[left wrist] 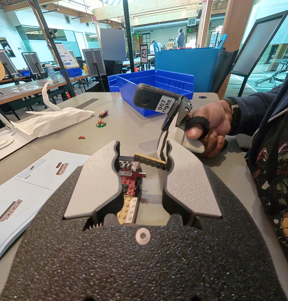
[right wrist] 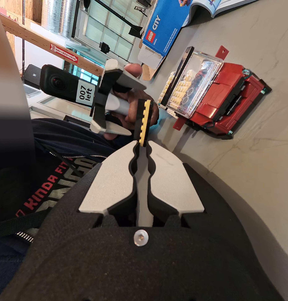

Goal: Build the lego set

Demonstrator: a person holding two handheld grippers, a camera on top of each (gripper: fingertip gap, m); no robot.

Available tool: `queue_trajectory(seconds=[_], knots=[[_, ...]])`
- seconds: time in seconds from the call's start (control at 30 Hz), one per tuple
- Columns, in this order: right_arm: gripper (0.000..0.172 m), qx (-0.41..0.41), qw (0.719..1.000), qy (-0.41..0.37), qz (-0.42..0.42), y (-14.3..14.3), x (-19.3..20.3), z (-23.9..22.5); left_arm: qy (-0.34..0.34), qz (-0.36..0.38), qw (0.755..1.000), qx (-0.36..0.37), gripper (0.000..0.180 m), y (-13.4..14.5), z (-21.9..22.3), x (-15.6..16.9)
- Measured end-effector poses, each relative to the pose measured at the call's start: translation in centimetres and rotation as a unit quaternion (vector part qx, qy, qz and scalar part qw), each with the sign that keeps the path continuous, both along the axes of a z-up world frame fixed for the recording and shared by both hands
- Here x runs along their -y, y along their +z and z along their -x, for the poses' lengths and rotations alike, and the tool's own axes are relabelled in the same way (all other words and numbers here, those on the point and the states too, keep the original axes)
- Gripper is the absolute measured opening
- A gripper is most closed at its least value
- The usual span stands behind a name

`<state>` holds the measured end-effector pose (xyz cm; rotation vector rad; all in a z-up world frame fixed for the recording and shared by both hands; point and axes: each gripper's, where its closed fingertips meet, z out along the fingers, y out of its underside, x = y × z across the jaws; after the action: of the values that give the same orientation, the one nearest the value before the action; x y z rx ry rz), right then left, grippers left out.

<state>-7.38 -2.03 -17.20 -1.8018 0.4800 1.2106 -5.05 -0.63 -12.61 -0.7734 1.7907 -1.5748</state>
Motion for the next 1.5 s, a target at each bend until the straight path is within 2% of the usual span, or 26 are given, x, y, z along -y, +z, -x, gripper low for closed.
queue_trajectory(seconds=[0.4,0.67,0.93,1.13,1.5], knots=[[0.007,0.003,1.0,0.002,-0.018,0.6,0.5,0.7,-0.01,-0.005,1.0,0.009,0.055,0.0,0.0,1.0],[0.007,-0.035,0.998,0.009,-0.052,2.1,2.9,2.2,-0.048,-0.059,0.995,0.057,0.059,-0.2,0.7,4.0],[0.007,-0.032,0.997,0.003,-0.065,2.8,4.8,2.4,-0.086,-0.059,0.99,0.1,0.063,1.1,1.8,6.1],[0.008,-0.045,0.996,0.009,-0.082,3.7,5.4,3.1,-0.121,-0.089,0.983,0.108,0.066,0.2,2.9,7.4],[0.007,-0.057,0.994,0.016,-0.089,4.0,5.2,3.3,-0.115,-0.107,0.981,0.115,0.06,-0.3,3.1,7.2]])
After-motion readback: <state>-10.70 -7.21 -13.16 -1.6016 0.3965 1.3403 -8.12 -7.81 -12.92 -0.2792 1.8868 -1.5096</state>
